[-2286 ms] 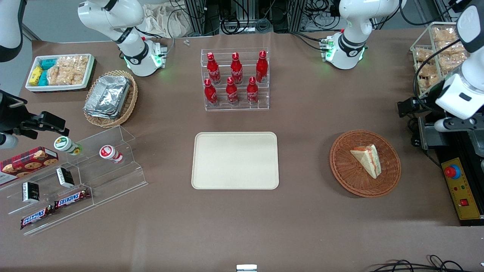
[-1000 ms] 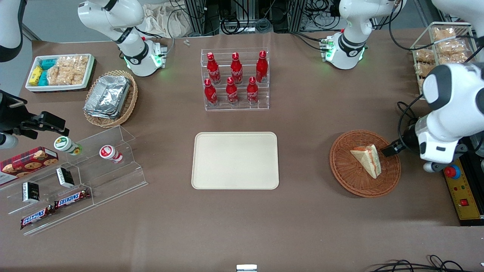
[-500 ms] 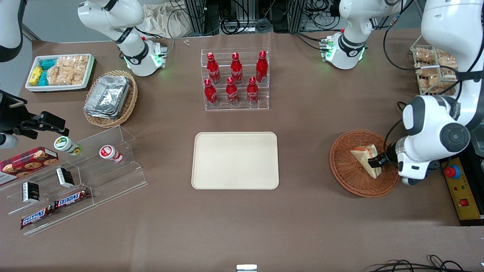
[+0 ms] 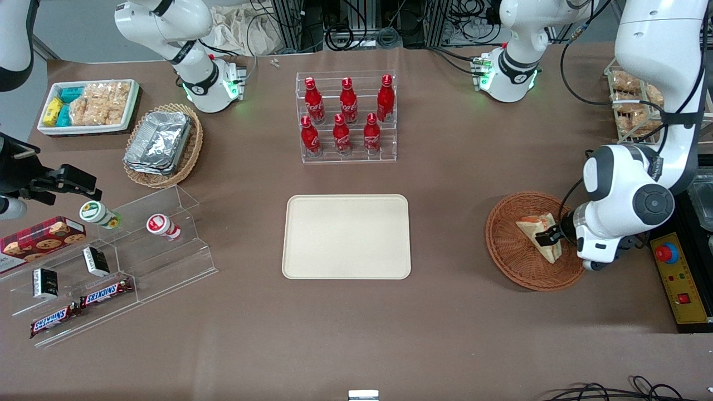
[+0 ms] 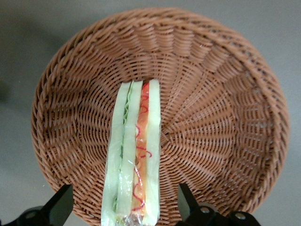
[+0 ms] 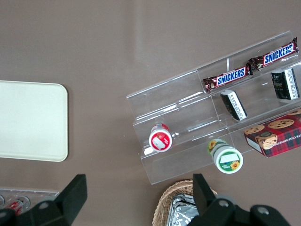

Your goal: Place sandwich from basket to tray

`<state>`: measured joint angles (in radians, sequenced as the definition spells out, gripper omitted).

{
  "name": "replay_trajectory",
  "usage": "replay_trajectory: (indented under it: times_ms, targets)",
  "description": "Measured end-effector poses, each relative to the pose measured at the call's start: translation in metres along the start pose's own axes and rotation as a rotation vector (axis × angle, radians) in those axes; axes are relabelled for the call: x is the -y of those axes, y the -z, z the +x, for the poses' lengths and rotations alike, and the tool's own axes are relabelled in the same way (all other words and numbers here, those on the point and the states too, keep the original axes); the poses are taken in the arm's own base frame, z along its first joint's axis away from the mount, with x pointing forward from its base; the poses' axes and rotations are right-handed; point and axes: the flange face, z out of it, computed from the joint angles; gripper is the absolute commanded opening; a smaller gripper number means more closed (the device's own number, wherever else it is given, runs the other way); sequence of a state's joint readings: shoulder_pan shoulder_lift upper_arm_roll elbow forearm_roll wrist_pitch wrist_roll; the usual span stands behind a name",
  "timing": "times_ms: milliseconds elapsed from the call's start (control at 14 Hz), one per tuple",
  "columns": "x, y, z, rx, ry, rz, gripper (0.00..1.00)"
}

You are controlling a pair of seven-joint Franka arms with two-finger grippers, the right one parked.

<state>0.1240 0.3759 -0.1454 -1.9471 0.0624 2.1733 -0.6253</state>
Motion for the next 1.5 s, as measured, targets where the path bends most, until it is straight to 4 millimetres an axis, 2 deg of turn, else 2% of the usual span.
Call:
replay_trajectory:
  times_ms: [143, 214, 286, 357, 643, 786, 857, 929, 1000, 1214, 1357, 1429, 1500]
  targets:
    - [0.002, -0.017, -0.004, 0.006, 0.000, 0.001, 1.00]
    - [0.002, -0.025, -0.006, 0.005, -0.001, -0.001, 0.90]
    - [0.003, -0.032, -0.008, 0.009, -0.001, -0.001, 0.41]
    - [0.003, -0.037, -0.009, 0.014, 0.001, 0.002, 0.00]
    - [0.002, -0.038, -0.007, 0.009, 0.026, -0.003, 0.00]
    - [0.001, -0.028, -0.004, 0.001, 0.027, -0.006, 0.00]
    - [0.001, -0.017, -0.003, 0.007, 0.027, 0.003, 0.00]
    - [0.001, 0.002, -0.002, 0.018, 0.026, 0.018, 0.00]
    - [0.002, 0.028, 0.000, 0.027, 0.024, 0.032, 0.00]
    - [0.007, 0.137, -0.003, 0.029, 0.007, 0.055, 0.00]
    - [0.009, 0.208, -0.017, 0.040, -0.034, 0.066, 0.00]
    - [0.004, 0.236, -0.029, 0.043, -0.067, 0.065, 0.00]
    - [-0.010, 0.257, -0.044, 0.036, -0.110, 0.056, 0.00]
